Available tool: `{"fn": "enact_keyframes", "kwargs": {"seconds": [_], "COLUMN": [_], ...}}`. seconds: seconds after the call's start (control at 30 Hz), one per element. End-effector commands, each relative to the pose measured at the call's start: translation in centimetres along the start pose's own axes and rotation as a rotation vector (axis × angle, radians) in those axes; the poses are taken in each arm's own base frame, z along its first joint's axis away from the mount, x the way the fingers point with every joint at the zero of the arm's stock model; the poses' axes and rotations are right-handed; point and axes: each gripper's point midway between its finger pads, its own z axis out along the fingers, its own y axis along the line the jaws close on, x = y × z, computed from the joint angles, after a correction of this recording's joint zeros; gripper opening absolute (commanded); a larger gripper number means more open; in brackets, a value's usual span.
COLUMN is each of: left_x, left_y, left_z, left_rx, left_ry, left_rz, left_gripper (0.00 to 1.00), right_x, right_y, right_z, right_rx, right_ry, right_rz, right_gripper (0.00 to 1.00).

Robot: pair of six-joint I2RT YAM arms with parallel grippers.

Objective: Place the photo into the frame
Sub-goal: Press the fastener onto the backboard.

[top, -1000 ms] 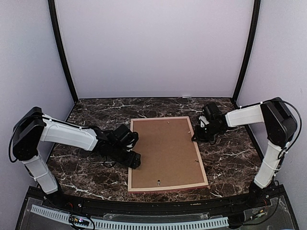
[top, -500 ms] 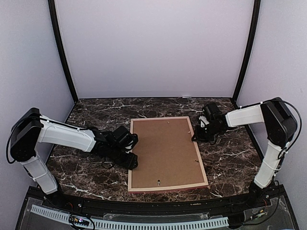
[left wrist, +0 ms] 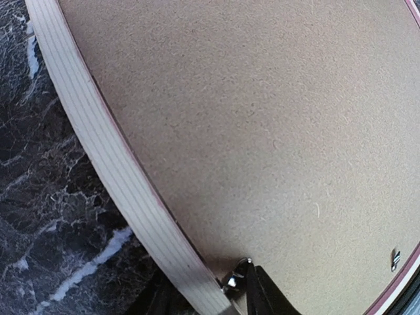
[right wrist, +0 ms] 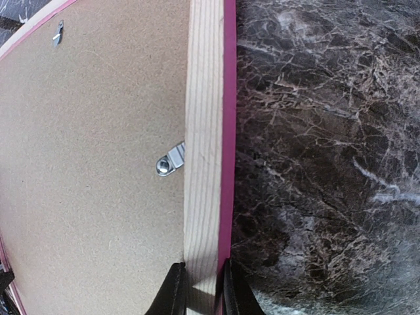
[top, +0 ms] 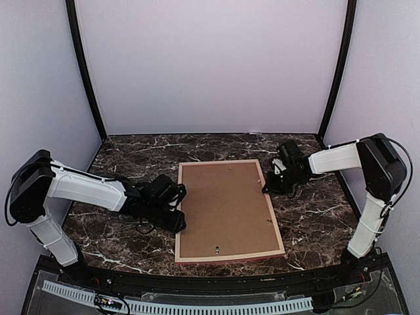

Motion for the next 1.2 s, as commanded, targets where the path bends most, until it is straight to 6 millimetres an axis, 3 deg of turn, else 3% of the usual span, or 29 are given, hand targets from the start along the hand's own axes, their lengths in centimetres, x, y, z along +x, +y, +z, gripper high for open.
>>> {"fn": "enact_keyframes", "kwargs": {"seconds": [0.0, 0.27, 0.57, 0.7, 0.9, 1.17], "left_x": [5.2, 4.6, 1.8, 0.2, -2.2, -5.7], "left_y": [2.0, 1.2, -0.3, -0.4, 1.2, 2.7], "left_z": [0.8, 0.8, -0.8, -1.8, -2.1, -0.9], "left_rx": [-0.051, -0.003, 0.046, 0.051, 0.047, 0.059], "left_ry": [0.166, 0.136, 0.048, -0.001, -0.044, -0.081], "left_rz": [-0.005, -0.020, -0.003, -0.007, -0.066, -0.098], "left_gripper": [0.36, 0.32, 0.64, 0.73, 0.73, 0.63], "right_x": [0.7, 1.1, 1.1, 1.1, 1.1, 1.5], "right_y": [-1.3, -1.4, -1.3, -1.2, -0.9, -0.8], "right_z": [0.7, 0.6, 0.3, 0.1, -0.2, -0.7], "right_rx": [0.023, 0.022, 0.015, 0.011, 0.000, -0.012], "right_ry": [0.018, 0.020, 0.014, 0.011, 0.006, 0.004], "right_rz": [0.020, 0.020, 0.020, 0.016, 0.010, 0.017], "right_gripper": [0.09, 0.09, 0.09, 0.10, 0.11, 0.16]}}
